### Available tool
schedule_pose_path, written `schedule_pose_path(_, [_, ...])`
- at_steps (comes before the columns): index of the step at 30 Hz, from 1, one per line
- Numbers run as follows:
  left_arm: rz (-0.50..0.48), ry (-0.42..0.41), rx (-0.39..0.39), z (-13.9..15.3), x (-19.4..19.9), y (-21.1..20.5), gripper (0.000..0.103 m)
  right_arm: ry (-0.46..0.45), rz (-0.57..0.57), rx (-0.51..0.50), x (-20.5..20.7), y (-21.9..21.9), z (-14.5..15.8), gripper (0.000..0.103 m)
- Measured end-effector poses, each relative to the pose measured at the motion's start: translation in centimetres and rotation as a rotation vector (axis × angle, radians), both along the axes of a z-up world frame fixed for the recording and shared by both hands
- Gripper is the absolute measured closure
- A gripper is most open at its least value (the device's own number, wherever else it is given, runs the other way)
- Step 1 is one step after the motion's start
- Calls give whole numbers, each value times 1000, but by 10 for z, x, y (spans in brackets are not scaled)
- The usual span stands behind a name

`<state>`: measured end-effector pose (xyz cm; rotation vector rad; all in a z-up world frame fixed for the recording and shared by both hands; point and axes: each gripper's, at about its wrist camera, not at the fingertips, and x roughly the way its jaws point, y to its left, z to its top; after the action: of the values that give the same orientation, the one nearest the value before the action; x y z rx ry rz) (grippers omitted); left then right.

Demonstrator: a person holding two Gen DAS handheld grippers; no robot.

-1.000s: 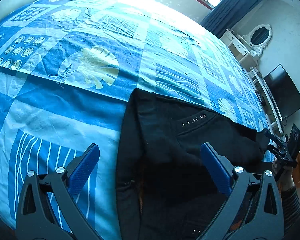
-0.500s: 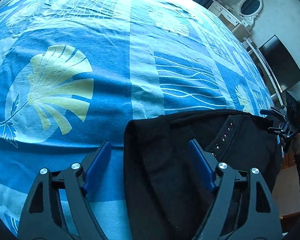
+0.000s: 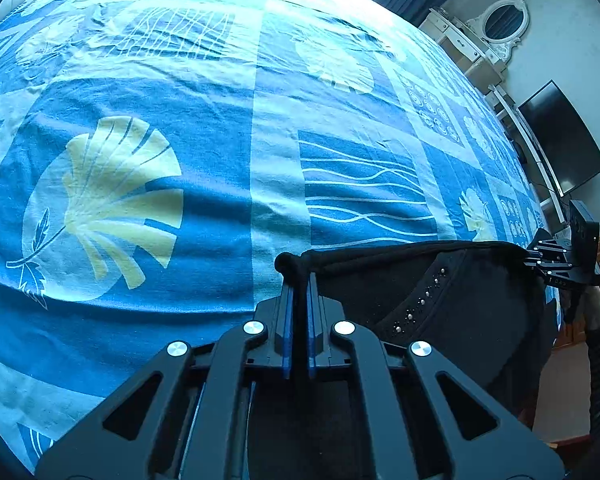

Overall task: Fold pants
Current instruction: 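Lift the waistband with both grippers and fold it over toward the leg hems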

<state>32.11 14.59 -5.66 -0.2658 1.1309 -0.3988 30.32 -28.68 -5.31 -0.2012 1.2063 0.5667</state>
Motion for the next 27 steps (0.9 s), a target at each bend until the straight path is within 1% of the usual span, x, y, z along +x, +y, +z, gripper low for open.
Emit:
schedule_pose_path(4, [6,-70,-84,28,-17,7,99,-148,3,-34,-27,7,36,92])
schedule_pose_path(7, [8,-121,-146,47,-42,15,99,-252,22,-75,-62,13,54,93])
schedule_pose_path(9, [0,-153,-167,58,-63,16,99,-298,28,-91,-86,17,60,93])
schedule_pose_path(11, [-10,-178,-178,67,-85,16,99,-315,21,-77,-112,17,62,93])
schedule_pose_path(13, [-14,-190,-181,70,-108,17,99,-331,22,-84,-137,21,57,93])
schedule_pose_path(15, [-14,-194,-190,70,-132,19,99,-351,35,-118,-163,25,47,93])
schedule_pose_path(21, [10,-182,-219,51,-196,27,98,-345,37,-142,-224,28,9,93])
schedule_pose_path(24, [44,-137,-231,31,-219,34,98,-318,30,-152,-243,28,-9,93])
schedule_pose_path(27, [84,-84,-251,9,-233,44,96,-300,36,-164,-257,29,-25,92])
